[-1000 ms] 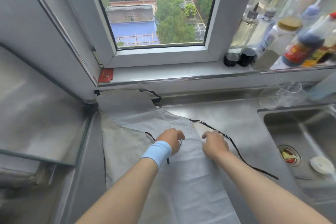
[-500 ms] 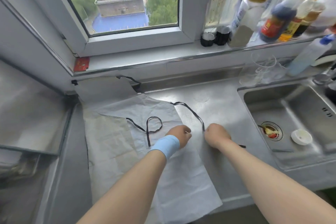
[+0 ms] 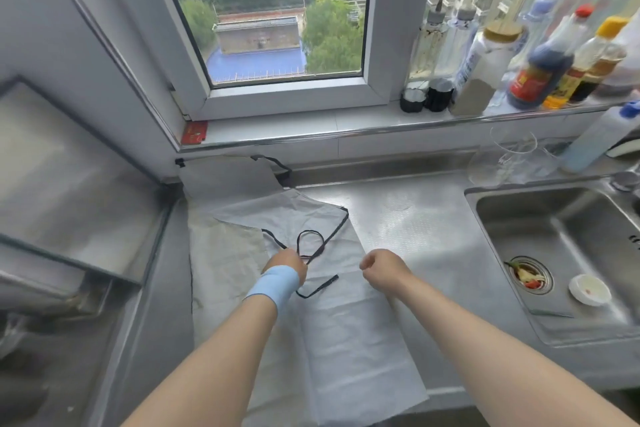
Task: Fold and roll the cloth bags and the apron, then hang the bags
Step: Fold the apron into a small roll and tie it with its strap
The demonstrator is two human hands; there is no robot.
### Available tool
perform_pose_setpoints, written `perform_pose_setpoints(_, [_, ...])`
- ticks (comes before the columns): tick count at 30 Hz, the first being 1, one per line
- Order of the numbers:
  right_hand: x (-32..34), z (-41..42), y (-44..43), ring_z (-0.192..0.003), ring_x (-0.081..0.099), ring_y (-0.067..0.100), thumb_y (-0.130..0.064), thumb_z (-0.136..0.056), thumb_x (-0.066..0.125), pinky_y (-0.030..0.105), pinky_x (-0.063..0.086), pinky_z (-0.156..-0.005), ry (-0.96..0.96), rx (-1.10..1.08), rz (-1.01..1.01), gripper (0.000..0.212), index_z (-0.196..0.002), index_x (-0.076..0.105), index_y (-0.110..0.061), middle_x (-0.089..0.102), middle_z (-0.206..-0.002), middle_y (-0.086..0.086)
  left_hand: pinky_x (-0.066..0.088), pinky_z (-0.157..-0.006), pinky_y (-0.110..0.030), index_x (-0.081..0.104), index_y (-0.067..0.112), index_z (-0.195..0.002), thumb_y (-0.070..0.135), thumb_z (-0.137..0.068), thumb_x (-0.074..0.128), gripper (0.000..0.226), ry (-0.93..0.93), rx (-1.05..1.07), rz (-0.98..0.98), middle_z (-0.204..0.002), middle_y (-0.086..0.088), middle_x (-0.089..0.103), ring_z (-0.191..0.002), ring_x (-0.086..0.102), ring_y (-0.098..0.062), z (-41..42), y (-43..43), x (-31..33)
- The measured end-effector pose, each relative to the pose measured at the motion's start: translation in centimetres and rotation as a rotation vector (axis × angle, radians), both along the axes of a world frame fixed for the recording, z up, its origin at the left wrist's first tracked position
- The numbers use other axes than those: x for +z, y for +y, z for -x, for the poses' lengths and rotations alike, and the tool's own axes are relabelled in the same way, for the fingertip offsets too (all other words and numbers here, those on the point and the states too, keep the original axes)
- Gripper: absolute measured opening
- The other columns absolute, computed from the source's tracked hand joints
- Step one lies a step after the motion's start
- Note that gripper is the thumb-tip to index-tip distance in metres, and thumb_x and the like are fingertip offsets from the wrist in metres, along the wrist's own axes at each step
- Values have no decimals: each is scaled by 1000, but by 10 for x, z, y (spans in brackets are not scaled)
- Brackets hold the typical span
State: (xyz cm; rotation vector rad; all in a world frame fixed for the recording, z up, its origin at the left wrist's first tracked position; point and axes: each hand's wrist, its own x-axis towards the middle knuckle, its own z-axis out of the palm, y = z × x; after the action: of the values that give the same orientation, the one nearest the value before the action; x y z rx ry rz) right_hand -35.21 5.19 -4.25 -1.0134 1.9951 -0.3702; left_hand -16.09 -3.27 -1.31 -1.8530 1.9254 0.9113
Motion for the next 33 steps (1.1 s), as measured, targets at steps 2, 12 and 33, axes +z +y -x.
perform_pose_setpoints(2, [-13, -4, 10, -116, 55, 22, -14, -85, 51, 30, 48, -94, 127, 92, -72, 28, -109, 63, -24, 60, -118, 1, 47, -90, -32, 59, 16, -124, 25, -92, 48, 34, -44, -53, 3, -132, -10, 54, -111, 59, -32, -13, 7, -5])
perform_pose_setpoints(12, [-51, -52, 49, -150, -17, 24, -65, -78, 54, 54, -4, -119, 404, 693, 39, 95, -154, 3, -41, -17, -164, 5, 32, -109, -53, 11, 28, -150, 47, -84, 56, 82, -175, -22, -23, -159, -1, 2, -144, 9, -37, -46, 67, -45])
perform_pose_setpoints(33, [-33, -10, 31, -124, 34, 29, -43, -67, 72, 41, 42, -95, 340, 27, -41, 85, -139, 30, -26, 30, -134, 3, 43, -91, -44, 29, 35, -133, 50, -67, 68, 78, -76, -326, 193, -136, -1, 27, -126, 27, -28, -26, 77, -60])
